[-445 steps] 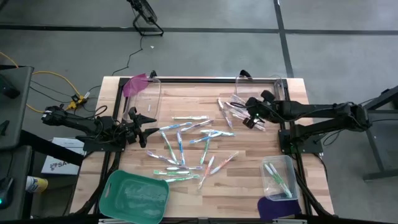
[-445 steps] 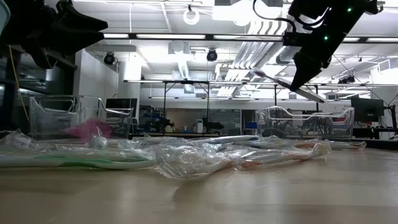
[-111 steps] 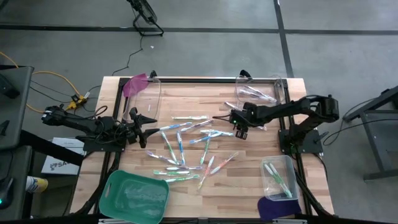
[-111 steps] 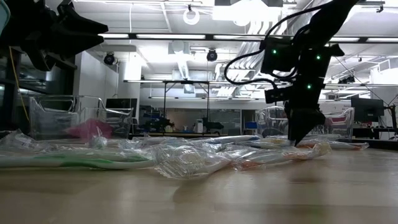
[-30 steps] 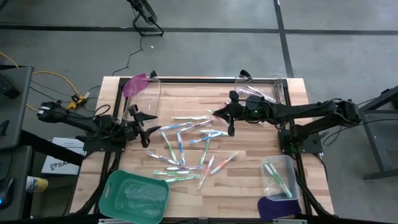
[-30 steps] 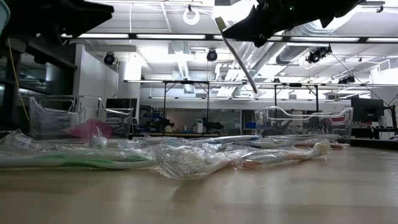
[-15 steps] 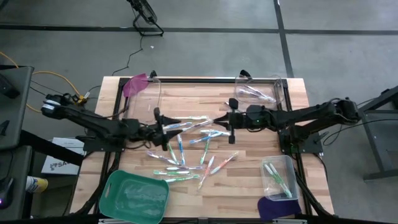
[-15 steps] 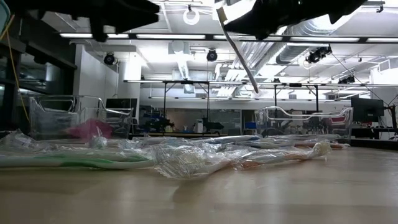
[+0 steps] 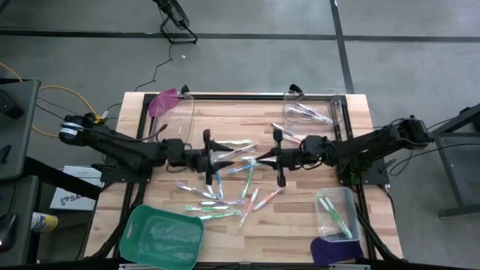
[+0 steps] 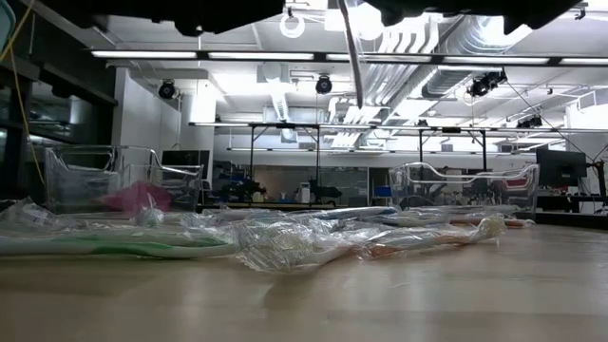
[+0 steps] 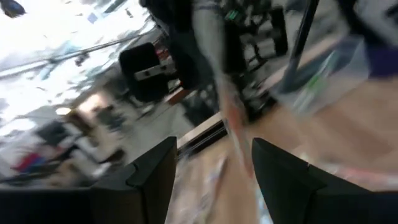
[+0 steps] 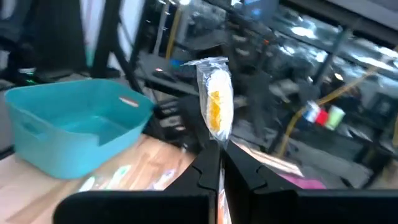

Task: Pick & Place Toothbrushes
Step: Put the orange toothbrush into the left transparent bin

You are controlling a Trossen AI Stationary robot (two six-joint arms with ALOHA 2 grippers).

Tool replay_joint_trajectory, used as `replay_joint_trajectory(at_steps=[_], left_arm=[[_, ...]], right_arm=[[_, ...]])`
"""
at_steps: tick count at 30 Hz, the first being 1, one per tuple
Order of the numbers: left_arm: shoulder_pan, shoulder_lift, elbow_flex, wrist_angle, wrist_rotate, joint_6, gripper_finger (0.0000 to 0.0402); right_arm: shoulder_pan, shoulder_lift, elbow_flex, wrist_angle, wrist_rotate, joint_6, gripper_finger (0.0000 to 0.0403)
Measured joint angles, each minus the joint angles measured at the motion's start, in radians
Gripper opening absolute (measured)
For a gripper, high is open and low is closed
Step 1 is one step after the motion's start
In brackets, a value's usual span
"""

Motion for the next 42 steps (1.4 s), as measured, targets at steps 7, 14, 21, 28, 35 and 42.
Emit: replay_joint_trajectory(at_steps=[7, 14, 21, 28, 35, 42], left_arm=[[0.113, 0.094, 0.005, 0.091, 0.271, -0.168, 0.0203], [0.148, 0.207, 0.056, 0.150, 0.373, -0.232, 0.0203], [0.145, 0.305, 0.134, 0.139, 0.437, -0.232, 0.0203], [0.145, 0.347, 0.170, 0.115, 0.442, -0.231, 0.0188], [0.145, 0.347, 0.169, 0.109, 0.442, -0.216, 0.0058], [0.146, 0.346, 0.170, 0.080, 0.374, -0.184, 0.0040]], right_arm=[[0.003, 0.106, 0.000, 0.131, -0.021, -0.038, 0.0004], [0.003, 0.134, 0.000, 0.194, -0.021, -0.053, 0.0004], [0.003, 0.135, 0.000, 0.217, -0.022, -0.053, 0.0004], [0.003, 0.135, 0.000, 0.216, -0.018, -0.055, 0.0004], [0.003, 0.135, 0.000, 0.208, -0.018, -0.055, 0.0004], [0.004, 0.135, 0.000, 0.189, 0.070, -0.036, 0.0004]])
